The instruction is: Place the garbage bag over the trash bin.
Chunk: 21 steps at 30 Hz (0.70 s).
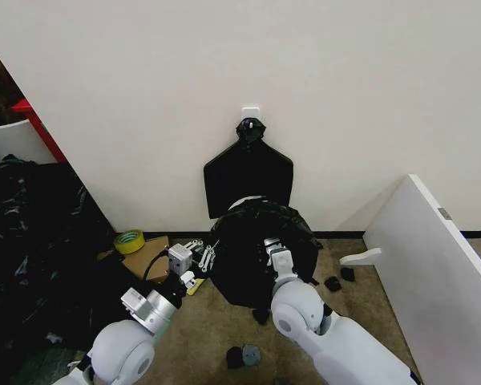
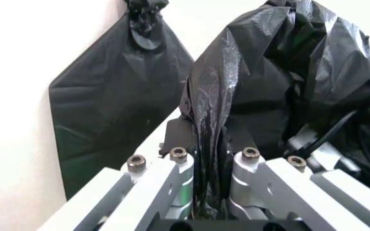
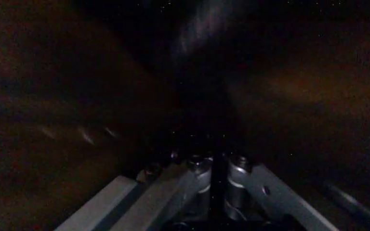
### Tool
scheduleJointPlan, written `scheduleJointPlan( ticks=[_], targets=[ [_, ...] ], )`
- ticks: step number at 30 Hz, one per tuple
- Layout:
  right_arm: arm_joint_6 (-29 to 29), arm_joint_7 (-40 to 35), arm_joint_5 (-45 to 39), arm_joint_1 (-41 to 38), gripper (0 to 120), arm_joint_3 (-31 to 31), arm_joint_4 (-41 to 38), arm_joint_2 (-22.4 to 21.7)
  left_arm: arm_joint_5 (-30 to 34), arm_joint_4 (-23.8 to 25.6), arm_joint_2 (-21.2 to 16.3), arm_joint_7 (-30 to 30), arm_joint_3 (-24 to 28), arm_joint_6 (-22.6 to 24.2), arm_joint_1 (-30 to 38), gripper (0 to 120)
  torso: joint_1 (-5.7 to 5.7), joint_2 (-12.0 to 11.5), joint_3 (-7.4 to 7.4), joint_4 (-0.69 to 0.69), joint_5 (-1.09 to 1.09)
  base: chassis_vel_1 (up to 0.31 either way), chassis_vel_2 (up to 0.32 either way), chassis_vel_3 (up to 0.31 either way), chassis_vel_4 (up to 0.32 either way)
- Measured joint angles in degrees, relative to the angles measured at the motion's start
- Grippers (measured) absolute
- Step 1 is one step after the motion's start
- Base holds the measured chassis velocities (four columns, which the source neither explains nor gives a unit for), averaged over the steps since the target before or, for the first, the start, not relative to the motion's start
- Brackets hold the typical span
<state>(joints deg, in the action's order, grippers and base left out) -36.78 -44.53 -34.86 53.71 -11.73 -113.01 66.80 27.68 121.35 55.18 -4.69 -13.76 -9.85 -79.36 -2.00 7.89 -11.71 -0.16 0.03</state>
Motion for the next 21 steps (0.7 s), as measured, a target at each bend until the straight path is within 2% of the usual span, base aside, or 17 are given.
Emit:
scheduleJointPlan(
  ticks=[5, 9, 19, 21],
  targets=[
    [4.1, 4.3, 2.4, 2.1, 0, -0.7, -2.8, -1.0, 1.1, -0.6, 0.1, 1.0, 0.1, 1.3, 0.6, 5, 0.0, 0.0, 0.01, 0.0, -0.01, 0.0, 0.0, 0.0, 0.0],
    [8.9, 8.4, 7.4, 3.4, 0, -2.8, -3.4, -1.4, 3.6, -1.0, 0.1, 2.0, 0.3, 3.3, 1.2, 5, 0.0, 0.0, 0.01, 0.0, 0.0, 0.0, 0.0, 0.0, 0.0],
    [10.4, 9.3, 12.2, 0.3, 0, -4.9, 0.3, -0.1, 4.4, -0.6, 0.0, 2.5, 0.6, 4.6, 0.8, 5, 0.0, 0.0, 0.0, 0.01, 0.0, 0.0, 0.0, 0.0, 0.0],
    [10.8, 9.4, 15.4, -1.5, 0, -5.7, 2.3, 0.2, 4.6, -0.5, 0.0, 2.7, 0.6, 5.0, 0.6, 5, 0.0, 0.0, 0.0, 0.01, 0.0, 0.0, 0.0, 0.0, 0.0]
  ],
)
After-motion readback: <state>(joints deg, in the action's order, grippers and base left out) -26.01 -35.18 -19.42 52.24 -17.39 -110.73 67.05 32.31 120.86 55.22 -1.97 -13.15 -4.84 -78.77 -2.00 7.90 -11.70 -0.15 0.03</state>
